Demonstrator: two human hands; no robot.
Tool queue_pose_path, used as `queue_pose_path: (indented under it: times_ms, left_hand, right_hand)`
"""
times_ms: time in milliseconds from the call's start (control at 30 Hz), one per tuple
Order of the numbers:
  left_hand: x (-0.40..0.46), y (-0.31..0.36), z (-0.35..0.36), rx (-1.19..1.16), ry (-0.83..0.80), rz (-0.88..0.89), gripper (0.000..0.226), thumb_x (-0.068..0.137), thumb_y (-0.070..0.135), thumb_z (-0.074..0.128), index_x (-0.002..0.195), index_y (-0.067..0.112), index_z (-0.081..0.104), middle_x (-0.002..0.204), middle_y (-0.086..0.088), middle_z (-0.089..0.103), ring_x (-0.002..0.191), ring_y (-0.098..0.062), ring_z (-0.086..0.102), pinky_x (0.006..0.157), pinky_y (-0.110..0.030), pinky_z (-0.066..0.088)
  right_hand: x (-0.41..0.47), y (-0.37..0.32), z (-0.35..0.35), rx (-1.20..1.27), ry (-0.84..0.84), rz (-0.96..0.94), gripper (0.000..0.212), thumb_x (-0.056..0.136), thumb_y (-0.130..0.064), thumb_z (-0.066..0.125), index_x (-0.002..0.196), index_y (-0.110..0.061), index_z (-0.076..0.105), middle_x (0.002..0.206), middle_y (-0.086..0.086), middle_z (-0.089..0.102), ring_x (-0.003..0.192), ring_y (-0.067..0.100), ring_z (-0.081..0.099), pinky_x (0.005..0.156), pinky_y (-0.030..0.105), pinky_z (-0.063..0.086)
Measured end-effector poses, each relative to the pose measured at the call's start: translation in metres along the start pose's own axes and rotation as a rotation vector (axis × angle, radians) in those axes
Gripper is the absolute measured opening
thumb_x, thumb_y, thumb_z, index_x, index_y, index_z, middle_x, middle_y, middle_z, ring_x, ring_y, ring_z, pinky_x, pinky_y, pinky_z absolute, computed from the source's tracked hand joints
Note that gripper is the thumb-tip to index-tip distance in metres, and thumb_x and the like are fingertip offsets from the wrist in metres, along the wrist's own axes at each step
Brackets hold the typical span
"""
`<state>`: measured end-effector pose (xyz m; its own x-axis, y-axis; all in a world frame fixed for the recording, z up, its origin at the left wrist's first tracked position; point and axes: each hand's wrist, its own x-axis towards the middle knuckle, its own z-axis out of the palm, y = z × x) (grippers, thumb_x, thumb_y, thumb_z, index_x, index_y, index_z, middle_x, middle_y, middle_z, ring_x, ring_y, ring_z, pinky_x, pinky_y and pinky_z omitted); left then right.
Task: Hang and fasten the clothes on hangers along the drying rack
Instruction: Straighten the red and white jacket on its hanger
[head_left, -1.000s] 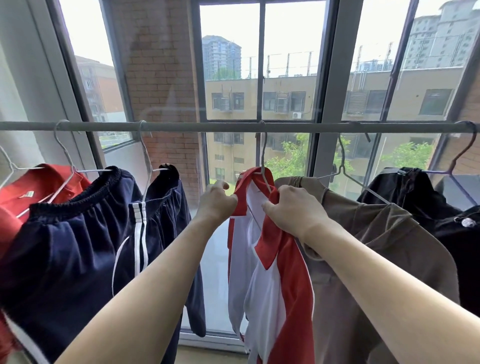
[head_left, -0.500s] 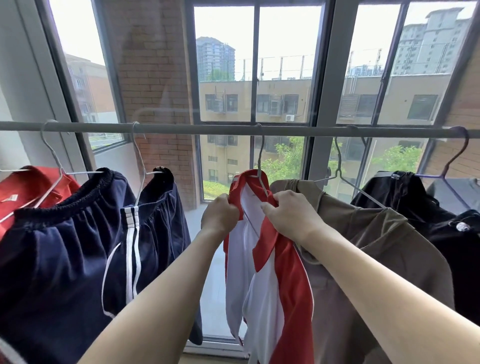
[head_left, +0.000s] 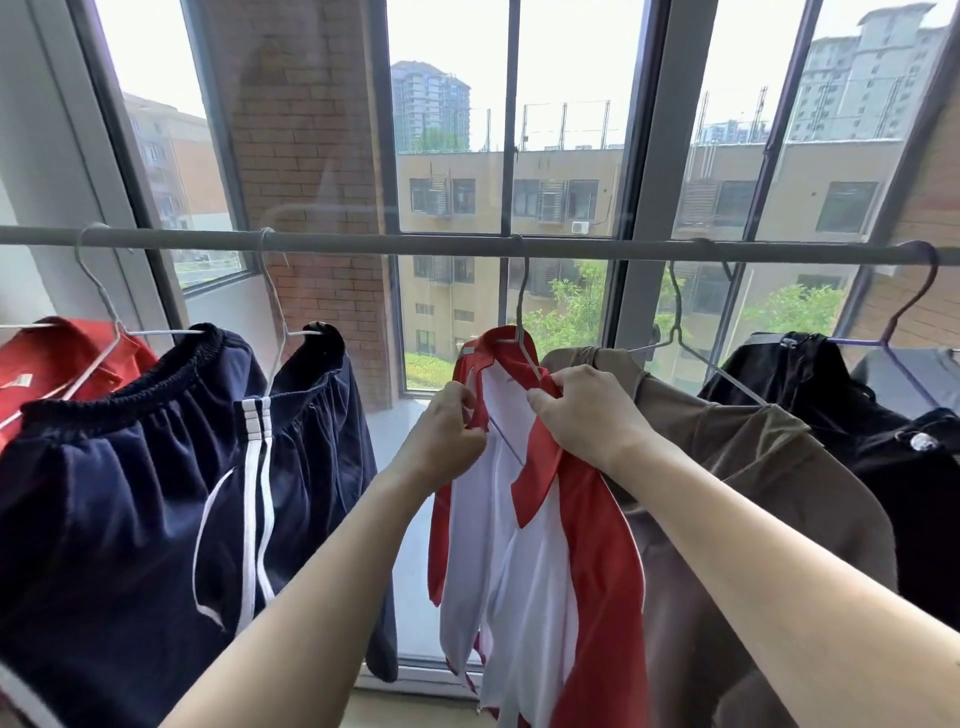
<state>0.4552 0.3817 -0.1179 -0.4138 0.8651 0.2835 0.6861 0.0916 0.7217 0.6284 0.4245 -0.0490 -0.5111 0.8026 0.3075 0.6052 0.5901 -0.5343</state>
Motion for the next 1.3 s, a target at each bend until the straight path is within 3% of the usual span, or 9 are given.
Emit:
queue_pose_path:
  times_ms: [233,400,633,800,967,1033,1167,1200,1300]
  left_hand:
    - [-0.064,-0.024,0.008,0.182,-0.567,-0.080,0.084,0.079,0.032,0.080,0.144,0.037,0.027,0.148,0.008,0.026,0.136,-0.016,0.030,0.113,-0.041,0.037]
    - [-0.064,-0.056,0.032,0.072,-0.543,-0.273,0.050,0.097,0.027,0.061,0.142,0.019,0.042,0.141,-0.007,0.048,0.110,-0.019,0.053,0.085,-0.026,0.047]
    - [-0.052,-0.094,0.055,0.055,-0.420,-0.358,0.033,0.098,0.010,0.051,0.130,0.007,0.055,0.125,-0.009,0.060,0.103,-0.019,0.056,0.083,-0.027,0.047]
    - [-0.055,-0.134,0.082,0.017,-0.452,-0.511,0.027,0.094,0.007,0.047,0.116,0.005,0.062,0.119,-0.011,0.062,0.094,-0.019,0.056,0.078,-0.026,0.047]
    - [-0.083,-0.174,0.122,-0.072,-0.437,-0.628,0.039,0.093,0.003,0.040,0.127,0.000,0.059,0.131,-0.021,0.059,0.113,-0.033,0.060,0.090,-0.041,0.051]
    - [-0.093,-0.185,0.135,-0.122,-0.402,-0.683,0.037,0.091,0.002,0.042,0.123,-0.007,0.058,0.129,-0.031,0.055,0.119,-0.039,0.058,0.099,-0.048,0.046]
    - [-0.100,-0.211,0.158,-0.293,-0.307,-0.818,0.029,0.091,0.004,0.046,0.110,-0.016,0.055,0.135,-0.022,0.039,0.071,-0.021,0.047,0.071,-0.034,0.037]
    - [-0.100,-0.217,0.162,-0.370,-0.289,-0.886,0.025,0.092,0.005,0.046,0.110,-0.010,0.057,0.096,-0.004,0.049,0.075,-0.021,0.045,0.073,-0.034,0.037]
    - [-0.096,-0.244,0.181,-0.595,-0.239,-1.107,0.026,0.093,0.007,0.045,0.118,0.006,0.053,0.115,-0.009,0.052,0.098,-0.027,0.048,0.087,-0.038,0.045]
  right_hand:
    - [-0.003,-0.002,-0.001,-0.020,0.007,-0.006,0.033,0.093,-0.034,0.050,0.065,-0.015,0.051,0.076,0.005,0.059,0.080,0.028,0.057,0.067,0.030,0.037]
    - [-0.005,-0.003,0.004,-0.105,0.020,-0.021,0.031,0.094,-0.036,0.047,0.090,-0.009,0.061,0.093,0.009,0.062,0.092,0.031,0.057,0.072,0.031,0.038]
    - [-0.014,-0.015,0.013,-0.340,0.105,-0.015,0.046,0.095,-0.040,0.046,0.127,-0.007,0.049,0.126,0.015,0.051,0.110,0.039,0.054,0.086,0.041,0.042]
    - [-0.034,-0.017,0.033,-0.792,0.306,-0.393,0.054,0.081,-0.026,0.062,0.128,-0.002,0.051,0.124,0.016,0.049,0.116,0.039,0.045,0.102,0.049,0.031]
    - [-0.055,-0.024,0.078,-1.036,0.008,-0.657,0.022,0.065,-0.019,0.072,0.085,-0.010,0.071,0.092,0.012,0.062,0.099,0.034,0.056,0.097,0.046,0.036]
    - [-0.062,-0.029,0.093,-1.123,-0.210,-0.627,0.027,0.080,-0.018,0.062,0.105,-0.009,0.068,0.107,0.013,0.060,0.109,0.034,0.052,0.103,0.045,0.033]
    - [-0.062,-0.021,0.140,-1.350,-0.580,-0.575,0.037,0.097,-0.026,0.046,0.132,-0.017,0.053,0.136,0.011,0.049,0.128,0.034,0.040,0.110,0.048,0.024]
    - [-0.064,-0.015,0.153,-1.373,-0.631,-0.563,0.039,0.097,-0.029,0.046,0.134,-0.018,0.052,0.139,0.011,0.048,0.130,0.035,0.039,0.111,0.049,0.023]
    - [-0.068,0.004,0.185,-1.302,-0.692,-0.511,0.039,0.097,-0.031,0.044,0.133,-0.017,0.053,0.140,0.011,0.049,0.129,0.033,0.041,0.114,0.050,0.017]
